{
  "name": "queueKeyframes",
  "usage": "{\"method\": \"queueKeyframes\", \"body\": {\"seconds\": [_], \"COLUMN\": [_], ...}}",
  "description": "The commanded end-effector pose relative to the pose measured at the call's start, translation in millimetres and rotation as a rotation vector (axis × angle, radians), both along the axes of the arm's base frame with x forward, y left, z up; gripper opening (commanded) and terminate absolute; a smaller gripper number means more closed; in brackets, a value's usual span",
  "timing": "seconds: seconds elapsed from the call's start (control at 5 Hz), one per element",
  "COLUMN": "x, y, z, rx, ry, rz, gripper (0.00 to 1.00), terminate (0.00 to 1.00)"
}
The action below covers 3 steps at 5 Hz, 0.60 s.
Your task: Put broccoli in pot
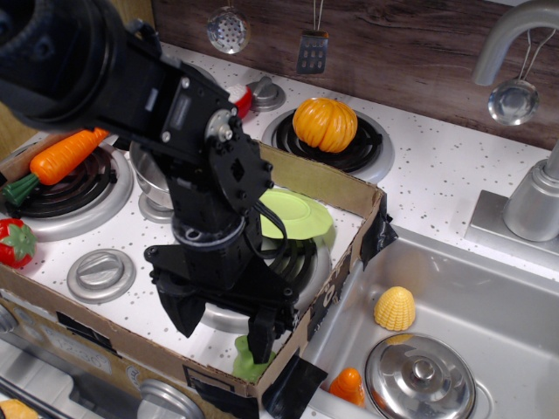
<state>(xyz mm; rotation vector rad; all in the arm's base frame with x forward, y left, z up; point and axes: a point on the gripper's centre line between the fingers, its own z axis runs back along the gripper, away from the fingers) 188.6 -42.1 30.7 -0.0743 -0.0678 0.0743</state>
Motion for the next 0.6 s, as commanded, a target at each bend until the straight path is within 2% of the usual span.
{"method": "queueKeyframes", "body": {"seconds": [0.0,0.2,0.4], "x": [2,4,4], "y": [-4,-4,-2], "z": [-9,-19,-19], "rx": [-0.035,-0.046,-0.043], "ry": [-0.045,-0.054,-0.06], "rz": [0.018,0.033,0.028], "gripper": [1.0,0.0,0.0], "terminate": [0.0,0.0,0.0]}}
